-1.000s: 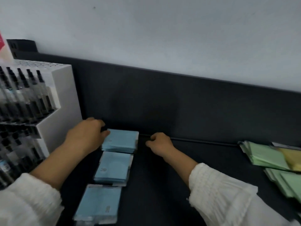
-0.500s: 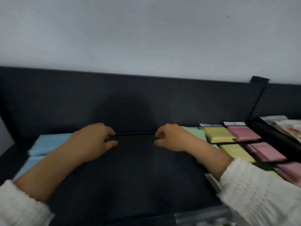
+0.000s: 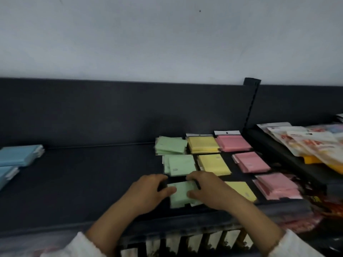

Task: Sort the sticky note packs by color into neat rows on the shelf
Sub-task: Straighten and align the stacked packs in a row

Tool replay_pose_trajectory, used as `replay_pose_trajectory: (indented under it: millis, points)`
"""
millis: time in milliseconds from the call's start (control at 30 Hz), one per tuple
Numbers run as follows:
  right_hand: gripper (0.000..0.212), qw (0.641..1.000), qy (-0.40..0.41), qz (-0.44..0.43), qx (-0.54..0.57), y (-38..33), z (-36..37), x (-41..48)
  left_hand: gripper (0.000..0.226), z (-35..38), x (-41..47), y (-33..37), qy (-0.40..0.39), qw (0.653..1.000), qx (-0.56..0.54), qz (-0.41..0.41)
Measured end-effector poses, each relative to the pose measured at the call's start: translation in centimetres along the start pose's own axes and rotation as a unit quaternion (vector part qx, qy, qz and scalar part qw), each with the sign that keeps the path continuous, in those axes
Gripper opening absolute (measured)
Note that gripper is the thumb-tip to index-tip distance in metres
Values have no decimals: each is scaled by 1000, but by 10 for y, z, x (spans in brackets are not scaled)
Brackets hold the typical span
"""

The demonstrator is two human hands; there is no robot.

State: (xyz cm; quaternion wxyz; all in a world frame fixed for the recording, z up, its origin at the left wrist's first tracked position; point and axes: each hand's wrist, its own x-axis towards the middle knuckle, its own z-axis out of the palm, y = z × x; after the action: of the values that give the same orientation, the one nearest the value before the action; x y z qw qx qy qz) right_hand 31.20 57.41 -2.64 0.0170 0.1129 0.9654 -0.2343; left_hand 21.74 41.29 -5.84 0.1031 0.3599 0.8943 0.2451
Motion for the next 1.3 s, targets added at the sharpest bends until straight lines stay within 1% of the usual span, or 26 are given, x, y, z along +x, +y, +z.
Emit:
replay_pose_trajectory:
  millis: [100,167,233,333,400,467,533,600,700,800,867,933,967,1033,1067,1167,1300]
  points:
    - [54,999,11,11,44,10,3,2,68,11,3,11,2,999,11,-35]
    - [50,998,1,11,60,15,6,4,65,12,3,18,-2,998,35,-50]
    - [41,998,-10,13,61,17,9,6,58,11,2,22,-10,998,47,-46]
    - [35,998,10,12,67,20,14,4,51,9,1,24,-14,998,39,-38]
    - [41,995,28,15,91,21,16,0,51,8,-1,25,-15,998,34,-49]
    - [49,993,33,25,112,20,14,-3,48,8,-2,24,-4,999,-2,-52]
    - [53,992,30,28,118,21,15,-5,43,11,-4,23,8,998,-36,-42]
    - [53,990,27,17,135,21,17,-7,40,12,-7,22,26,997,-59,-29]
    - [47,981,41,-20,189,16,25,-9,37,7,-15,20,83,992,-93,5]
    - [33,970,79,-63,221,3,35,-7,39,-4,-27,12,151,983,-90,56]
    - [26,966,88,-91,225,-11,40,-4,43,-10,-35,1,199,973,-94,71]
    - [27,963,77,-105,235,-22,46,1,50,-12,-40,-13,231,963,-126,53]
    - [28,964,63,-102,239,-27,50,3,55,-12,-42,-20,230,961,-150,29]
    - [31,971,38,-88,220,-33,57,6,58,-9,-46,-33,196,961,-192,-23]
    - [31,975,32,-80,205,-35,60,7,55,-6,-47,-38,182,963,-195,-39]
    - [30,979,25,-74,188,-37,62,7,42,5,-48,-45,179,973,-141,-32]
    - [27,979,20,-75,187,-36,62,7,41,12,-45,-46,184,981,-55,-30]
